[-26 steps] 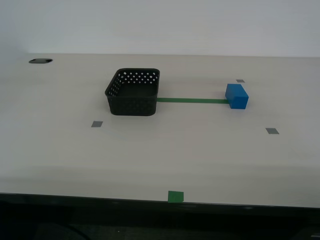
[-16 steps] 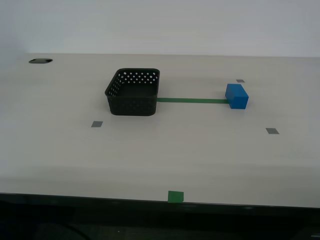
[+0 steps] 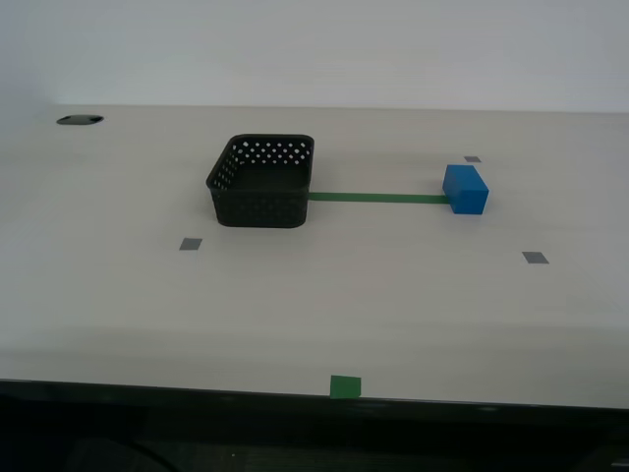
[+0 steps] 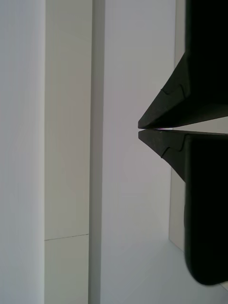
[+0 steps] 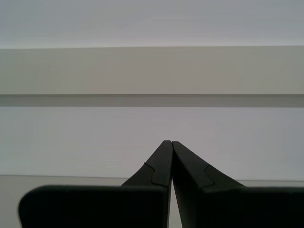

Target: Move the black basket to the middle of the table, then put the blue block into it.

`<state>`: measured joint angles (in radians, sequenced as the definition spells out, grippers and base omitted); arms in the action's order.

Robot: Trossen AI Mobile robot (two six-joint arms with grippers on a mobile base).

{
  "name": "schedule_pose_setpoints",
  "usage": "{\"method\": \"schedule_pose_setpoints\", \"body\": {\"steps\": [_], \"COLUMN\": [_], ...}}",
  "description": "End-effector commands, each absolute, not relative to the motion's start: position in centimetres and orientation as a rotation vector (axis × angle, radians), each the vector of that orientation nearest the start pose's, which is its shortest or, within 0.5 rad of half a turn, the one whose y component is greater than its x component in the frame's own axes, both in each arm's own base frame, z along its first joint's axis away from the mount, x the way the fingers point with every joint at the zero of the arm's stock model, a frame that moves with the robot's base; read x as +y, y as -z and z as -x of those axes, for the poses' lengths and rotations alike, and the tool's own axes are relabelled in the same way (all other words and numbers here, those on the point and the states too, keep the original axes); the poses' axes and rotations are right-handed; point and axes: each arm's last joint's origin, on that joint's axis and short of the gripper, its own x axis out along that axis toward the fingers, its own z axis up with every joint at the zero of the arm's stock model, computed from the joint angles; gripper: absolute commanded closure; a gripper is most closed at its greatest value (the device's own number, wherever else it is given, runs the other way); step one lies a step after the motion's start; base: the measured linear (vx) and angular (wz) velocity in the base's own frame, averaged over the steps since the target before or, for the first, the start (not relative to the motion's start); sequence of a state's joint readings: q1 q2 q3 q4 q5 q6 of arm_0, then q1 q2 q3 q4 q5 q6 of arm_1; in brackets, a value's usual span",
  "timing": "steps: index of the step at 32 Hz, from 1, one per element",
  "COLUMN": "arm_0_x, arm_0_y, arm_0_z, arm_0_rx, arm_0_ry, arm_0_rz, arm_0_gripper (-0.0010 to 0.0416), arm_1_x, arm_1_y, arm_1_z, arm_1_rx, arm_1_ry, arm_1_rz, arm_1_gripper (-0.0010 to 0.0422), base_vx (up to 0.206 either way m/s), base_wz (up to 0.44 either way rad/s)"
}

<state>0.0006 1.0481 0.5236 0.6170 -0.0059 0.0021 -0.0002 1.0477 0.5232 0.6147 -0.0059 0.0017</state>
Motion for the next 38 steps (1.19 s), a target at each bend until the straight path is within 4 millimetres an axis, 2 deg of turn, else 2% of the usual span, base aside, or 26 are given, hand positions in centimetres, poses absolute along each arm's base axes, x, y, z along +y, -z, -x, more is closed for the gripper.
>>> {"method": "schedule_pose_setpoints", "body": {"steps": [1,9,20,23,27,31,38], "arm_0_x": [0.0,0.0,0.0,0.0,0.0,0.0,0.1], "arm_0_y": [-27.1,-27.1,-27.1,-27.1,-27.1,-26.8,-26.6], "arm_0_z": [-22.7,-22.7,-22.7,-22.7,-22.7,-22.7,-22.7], "arm_0_rx": [-0.096,-0.096,-0.097,-0.096,-0.094,-0.067,-0.044], "arm_0_ry": [-0.007,-0.007,-0.007,-0.007,-0.007,-0.007,-0.008], "arm_0_rz": [-0.001,-0.001,-0.001,-0.003,-0.003,-0.003,-0.008], "arm_0_gripper": [0.0406,0.0406,0.0406,0.0405,0.0405,0.0405,0.0405], "arm_1_x": [0.0,0.0,0.1,-0.1,-0.3,-0.3,-1.1], "arm_1_y": [-27.1,-27.1,-28.7,-28.9,-29.9,-31.4,-33.6], "arm_1_z": [-22.7,-22.7,-22.8,-22.9,-23.4,-23.6,-24.3], "arm_1_rx": [-0.094,-0.096,-0.164,-0.163,-0.031,0.132,0.343], "arm_1_ry": [-0.006,-0.007,-0.025,0.018,0.078,0.085,0.236], "arm_1_rz": [0.0,-0.001,0.003,0.043,0.121,0.124,0.152], "arm_1_gripper": [0.0412,0.0412,0.0412,0.0412,0.0412,0.0412,0.0412], "base_vx": [0.0,0.0,0.0,0.0,0.0,0.0,0.0], "base_wz": [0.0,0.0,0.0,0.0,0.0,0.0,0.0]}}
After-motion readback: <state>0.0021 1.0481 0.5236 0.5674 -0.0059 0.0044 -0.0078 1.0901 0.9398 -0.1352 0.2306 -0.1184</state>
